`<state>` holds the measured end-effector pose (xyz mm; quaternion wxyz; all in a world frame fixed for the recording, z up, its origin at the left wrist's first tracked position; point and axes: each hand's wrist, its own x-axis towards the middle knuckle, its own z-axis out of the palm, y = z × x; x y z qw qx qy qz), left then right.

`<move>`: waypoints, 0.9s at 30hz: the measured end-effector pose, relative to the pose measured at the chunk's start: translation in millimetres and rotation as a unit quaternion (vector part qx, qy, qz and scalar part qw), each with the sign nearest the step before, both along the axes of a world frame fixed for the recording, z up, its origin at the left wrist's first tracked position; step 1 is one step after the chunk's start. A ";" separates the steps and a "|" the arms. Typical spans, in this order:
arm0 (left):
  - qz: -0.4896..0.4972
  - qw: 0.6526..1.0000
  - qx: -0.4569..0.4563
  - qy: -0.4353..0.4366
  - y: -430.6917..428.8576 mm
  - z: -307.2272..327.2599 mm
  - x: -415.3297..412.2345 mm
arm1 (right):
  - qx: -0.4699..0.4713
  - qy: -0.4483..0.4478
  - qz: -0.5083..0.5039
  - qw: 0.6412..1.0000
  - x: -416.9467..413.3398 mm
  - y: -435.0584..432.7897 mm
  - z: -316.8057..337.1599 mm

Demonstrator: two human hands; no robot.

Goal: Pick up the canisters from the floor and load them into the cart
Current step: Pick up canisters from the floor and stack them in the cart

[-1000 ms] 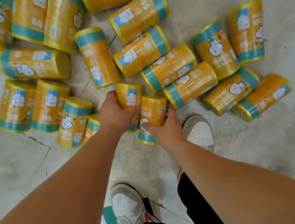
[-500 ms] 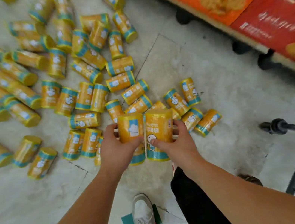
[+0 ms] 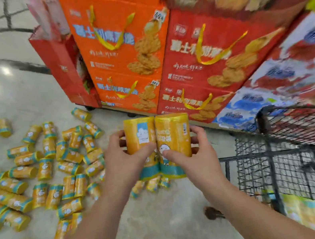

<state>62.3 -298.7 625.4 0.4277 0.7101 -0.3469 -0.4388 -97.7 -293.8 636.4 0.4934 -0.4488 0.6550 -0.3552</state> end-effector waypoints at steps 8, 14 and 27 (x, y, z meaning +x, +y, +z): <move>-0.097 0.993 -0.044 0.043 -8.1 53.2 -211.9 | -0.068 0.036 -0.080 0.994 -211.2 12.4 64.9; -0.168 0.985 -0.007 0.049 7.9 33.5 -398.6 | -0.023 0.097 -0.107 0.989 -399.1 40.4 43.4; -0.372 0.868 0.318 -0.080 78.8 -96.0 -602.7 | 0.364 0.238 -0.025 0.900 -648.9 120.8 -68.2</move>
